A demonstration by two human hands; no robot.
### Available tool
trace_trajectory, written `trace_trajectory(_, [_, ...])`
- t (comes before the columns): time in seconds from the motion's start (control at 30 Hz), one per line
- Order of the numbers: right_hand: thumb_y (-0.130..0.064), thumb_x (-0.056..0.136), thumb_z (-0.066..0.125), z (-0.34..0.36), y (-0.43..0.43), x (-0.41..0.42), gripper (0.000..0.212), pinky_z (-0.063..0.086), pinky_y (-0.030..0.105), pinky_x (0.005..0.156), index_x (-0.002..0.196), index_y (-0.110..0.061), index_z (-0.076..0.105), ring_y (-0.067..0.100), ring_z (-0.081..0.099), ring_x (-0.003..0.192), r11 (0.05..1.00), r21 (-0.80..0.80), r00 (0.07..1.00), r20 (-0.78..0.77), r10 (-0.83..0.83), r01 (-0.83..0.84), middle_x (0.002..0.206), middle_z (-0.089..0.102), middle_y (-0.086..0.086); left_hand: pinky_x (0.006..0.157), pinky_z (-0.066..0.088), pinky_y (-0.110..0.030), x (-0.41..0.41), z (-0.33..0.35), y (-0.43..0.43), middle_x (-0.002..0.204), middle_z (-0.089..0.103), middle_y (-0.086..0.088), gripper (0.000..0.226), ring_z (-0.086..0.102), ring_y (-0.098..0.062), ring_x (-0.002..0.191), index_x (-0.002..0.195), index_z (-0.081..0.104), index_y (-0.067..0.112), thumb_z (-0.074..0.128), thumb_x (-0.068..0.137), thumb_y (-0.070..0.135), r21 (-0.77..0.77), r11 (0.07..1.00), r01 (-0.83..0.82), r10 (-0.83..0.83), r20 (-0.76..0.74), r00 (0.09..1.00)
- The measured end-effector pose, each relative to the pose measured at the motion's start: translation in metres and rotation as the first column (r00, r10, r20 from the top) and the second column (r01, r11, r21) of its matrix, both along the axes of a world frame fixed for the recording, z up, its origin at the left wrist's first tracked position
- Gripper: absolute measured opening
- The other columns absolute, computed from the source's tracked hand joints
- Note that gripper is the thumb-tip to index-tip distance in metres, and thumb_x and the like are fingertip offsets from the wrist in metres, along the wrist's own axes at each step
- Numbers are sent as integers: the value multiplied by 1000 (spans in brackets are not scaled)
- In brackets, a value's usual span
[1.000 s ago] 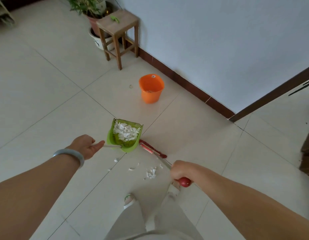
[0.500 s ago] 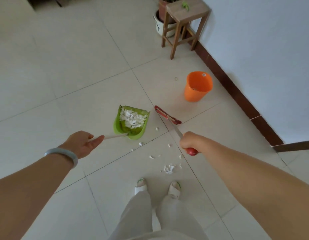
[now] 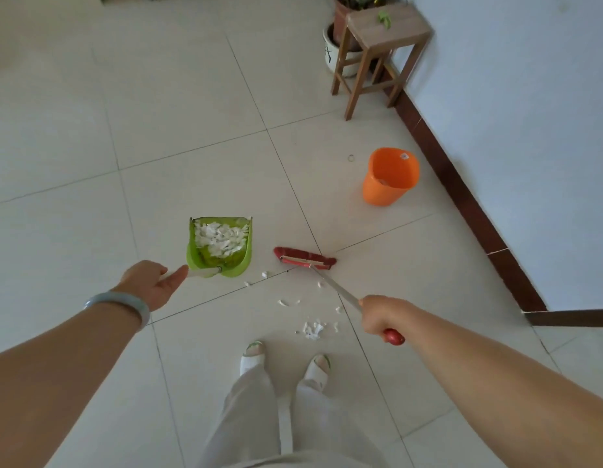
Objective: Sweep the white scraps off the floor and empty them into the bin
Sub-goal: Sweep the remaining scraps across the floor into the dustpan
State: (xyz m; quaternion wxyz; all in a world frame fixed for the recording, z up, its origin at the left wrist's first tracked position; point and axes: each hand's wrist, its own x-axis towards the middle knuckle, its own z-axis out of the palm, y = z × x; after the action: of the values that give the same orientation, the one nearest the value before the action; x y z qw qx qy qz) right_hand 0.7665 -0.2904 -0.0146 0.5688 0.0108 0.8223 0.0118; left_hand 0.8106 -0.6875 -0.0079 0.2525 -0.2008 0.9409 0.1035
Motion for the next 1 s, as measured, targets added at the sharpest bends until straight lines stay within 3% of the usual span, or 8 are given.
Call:
trace_trajectory(0.2, [4, 82, 41, 17, 42, 11, 47, 40, 21, 43, 127, -3, 48, 19, 52, 45, 997, 4, 997, 3, 77, -77, 72, 58, 14, 62, 40, -27, 6, -2, 26, 58, 53, -10, 59, 55, -30, 64, 63, 58, 5, 44, 91, 56, 27, 996, -84, 85, -28, 996])
trace_trajectory(0.33, [3, 84, 40, 29, 52, 4, 41, 39, 19, 42, 122, -7, 50, 15, 48, 43, 951, -168, 966, 14, -260, 258, 71, 55, 13, 61, 38, -28, 10, 4, 33, 54, 49, -8, 61, 51, -29, 61, 66, 61, 3, 44, 91, 56, 38, 993, -115, 117, -53, 992])
trace_trajectory(0.47, [3, 83, 48, 32, 40, 4, 11, 34, 14, 37, 87, -4, 54, 11, 45, 37, 732, -265, 776, 129, -617, 627, 61, 52, 8, 62, 39, -29, 16, 13, 32, 56, 50, -7, 62, 51, -28, 61, 74, 66, 1, 45, 90, 57, 45, 988, -147, 151, -98, 984])
trace_trajectory(0.53, [2, 85, 50, 25, 29, 2, 11, 34, 15, 35, 77, -5, 52, 10, 43, 37, 573, -296, 637, 204, -744, 764, 61, 52, 9, 63, 39, -28, 17, 18, 26, 57, 51, -7, 62, 52, -28, 61, 75, 67, 1, 46, 90, 57, 60, 985, -164, 170, -124, 978])
trace_trajectory(0.63, [1, 89, 49, 17, 3, 6, 15, 32, 15, 30, 76, -6, 49, 7, 42, 34, 370, -317, 467, 327, -822, 873, 61, 51, 8, 63, 41, -29, 21, 25, 10, 59, 54, -8, 63, 54, -29, 64, 77, 67, 0, 46, 89, 58, 81, 980, -179, 190, -154, 970])
trace_trajectory(0.8, [-4, 93, 48, 9, -48, 18, 9, 34, 14, 29, 85, -8, 46, 4, 43, 35, 165, -293, 291, 467, -835, 942, 63, 55, 8, 57, 37, -24, 25, 31, -28, 58, 48, -5, 58, 45, -19, 56, 82, 65, -4, 52, 90, 51, 151, 958, -242, 266, -171, 948])
trace_trajectory(0.93, [-5, 95, 49, 5, -96, 35, 7, 39, 14, 31, 88, -6, 48, 4, 47, 38, 120, -261, 244, 519, -819, 958, 74, 56, 10, 56, 40, -22, 42, 37, -66, 66, 55, -13, 64, 50, -26, 62, 79, 64, -2, 43, 90, 57, 200, 971, -132, 179, -237, 955])
trace_trajectory(1.0, [-6, 95, 52, 0, -119, 46, 4, 41, 15, 33, 94, -2, 52, 6, 51, 41, 226, -241, 320, 494, -808, 944, 76, 58, 11, 63, 41, -27, 51, 38, -83, 65, 56, -12, 62, 51, -27, 63, 73, 61, 5, 40, 89, 60, 177, 980, -95, 137, -246, 960])
